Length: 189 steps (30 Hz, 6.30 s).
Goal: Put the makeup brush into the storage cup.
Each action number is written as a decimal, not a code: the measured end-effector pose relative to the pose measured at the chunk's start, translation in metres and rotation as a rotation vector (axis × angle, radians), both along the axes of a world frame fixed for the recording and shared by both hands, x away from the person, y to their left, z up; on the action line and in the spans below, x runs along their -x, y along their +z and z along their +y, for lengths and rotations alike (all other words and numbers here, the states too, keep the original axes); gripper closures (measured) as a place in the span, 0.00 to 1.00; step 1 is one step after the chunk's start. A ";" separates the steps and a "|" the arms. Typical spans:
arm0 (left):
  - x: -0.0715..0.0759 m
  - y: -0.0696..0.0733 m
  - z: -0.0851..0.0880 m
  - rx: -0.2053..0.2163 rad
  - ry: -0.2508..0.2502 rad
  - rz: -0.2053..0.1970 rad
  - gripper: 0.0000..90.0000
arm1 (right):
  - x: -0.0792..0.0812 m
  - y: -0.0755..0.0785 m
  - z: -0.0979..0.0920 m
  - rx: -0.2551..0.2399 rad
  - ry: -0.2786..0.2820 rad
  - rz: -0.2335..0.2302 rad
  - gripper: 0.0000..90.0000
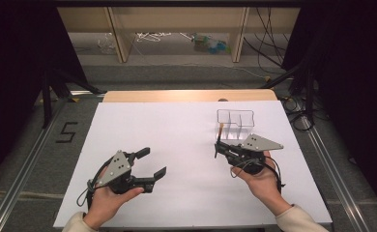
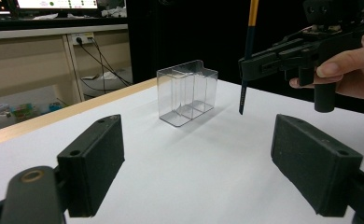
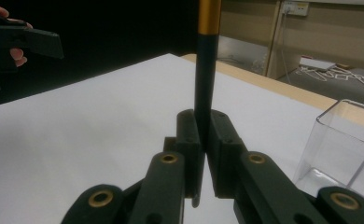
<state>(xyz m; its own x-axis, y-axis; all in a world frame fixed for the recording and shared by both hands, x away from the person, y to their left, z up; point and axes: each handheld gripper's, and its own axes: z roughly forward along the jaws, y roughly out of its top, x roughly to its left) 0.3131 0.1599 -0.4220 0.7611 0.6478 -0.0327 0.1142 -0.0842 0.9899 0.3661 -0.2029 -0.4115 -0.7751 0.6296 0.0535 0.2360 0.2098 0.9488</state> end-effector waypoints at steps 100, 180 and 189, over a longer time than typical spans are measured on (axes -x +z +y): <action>-0.001 -0.001 0.000 0.000 0.001 0.004 0.19 | -0.010 0.006 -0.016 -0.008 -0.064 -0.025 0.94; -0.002 -0.001 0.000 -0.004 -0.002 0.000 0.19 | -0.021 0.014 -0.034 -0.010 -0.143 -0.075 0.94; -0.002 -0.002 0.000 -0.005 -0.002 0.000 0.19 | -0.022 0.015 -0.036 -0.011 -0.152 -0.079 0.94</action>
<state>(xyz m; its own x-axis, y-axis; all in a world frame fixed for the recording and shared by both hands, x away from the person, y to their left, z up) 0.3149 0.1598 -0.4236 0.7626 0.6462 -0.0294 0.1139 -0.0895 0.9895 0.3880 -0.2385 -0.3968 -0.6729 0.7397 0.0036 0.1884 0.1666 0.9679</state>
